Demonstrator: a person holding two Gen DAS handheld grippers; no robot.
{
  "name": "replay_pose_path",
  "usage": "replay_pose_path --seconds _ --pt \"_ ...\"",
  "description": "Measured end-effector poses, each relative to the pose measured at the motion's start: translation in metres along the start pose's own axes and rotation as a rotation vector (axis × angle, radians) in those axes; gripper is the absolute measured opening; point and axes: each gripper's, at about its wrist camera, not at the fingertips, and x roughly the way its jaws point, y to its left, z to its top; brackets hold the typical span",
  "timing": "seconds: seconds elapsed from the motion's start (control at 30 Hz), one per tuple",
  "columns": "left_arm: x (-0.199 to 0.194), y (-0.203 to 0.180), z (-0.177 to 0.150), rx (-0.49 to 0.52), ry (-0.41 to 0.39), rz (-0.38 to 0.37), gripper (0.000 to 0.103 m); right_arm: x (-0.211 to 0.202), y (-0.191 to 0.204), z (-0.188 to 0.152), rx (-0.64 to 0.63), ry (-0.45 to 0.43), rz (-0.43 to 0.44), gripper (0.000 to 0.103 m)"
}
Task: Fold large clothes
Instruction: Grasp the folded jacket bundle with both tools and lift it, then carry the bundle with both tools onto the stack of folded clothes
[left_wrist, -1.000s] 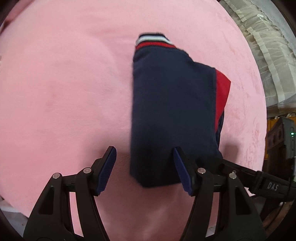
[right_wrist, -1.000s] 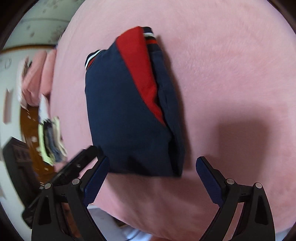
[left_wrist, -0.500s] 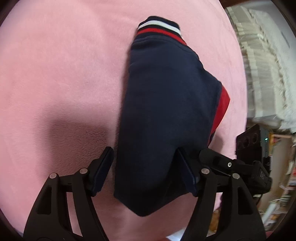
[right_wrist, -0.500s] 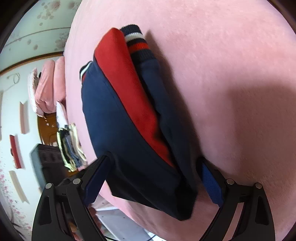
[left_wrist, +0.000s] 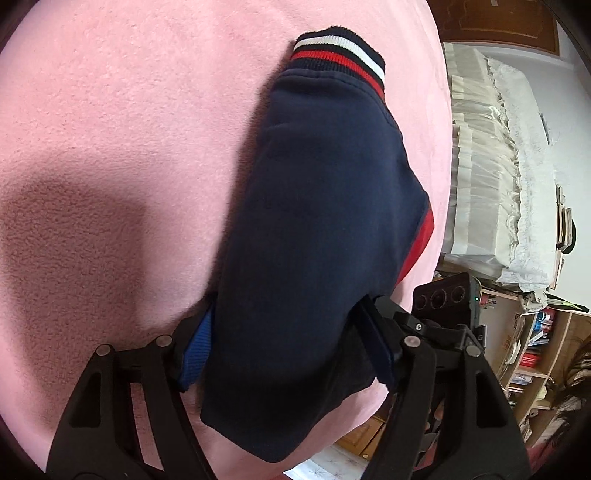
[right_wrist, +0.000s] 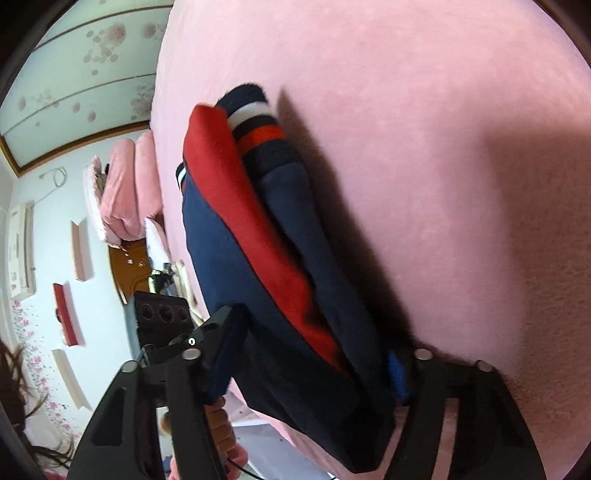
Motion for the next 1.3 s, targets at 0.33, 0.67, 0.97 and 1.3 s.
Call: replay_pose_path --seconds 0.33,0.67,0.97,1.3 --pt "-0.028 -0.024 -0.024 0.009 -0.100 0.103 0.046 -0.001 0.037 -0.004 -0.100 -0.033 -0.052 0.033" --pt "-0.083 -0.062 -0.068 0.017 -0.109 0.067 0.040 -0.033 0.100 -0.043 -0.211 -0.070 -0.100 0.029" --pt "-0.158 -0.084 -0.145 -0.033 -0.136 0.089 0.039 -0.042 0.140 -0.090 -0.326 -0.005 -0.066 0.028" --pt "-0.284 -0.083 -0.218 -0.030 -0.169 0.172 0.039 0.010 0.230 -0.180 -0.457 0.099 -0.064 0.028"
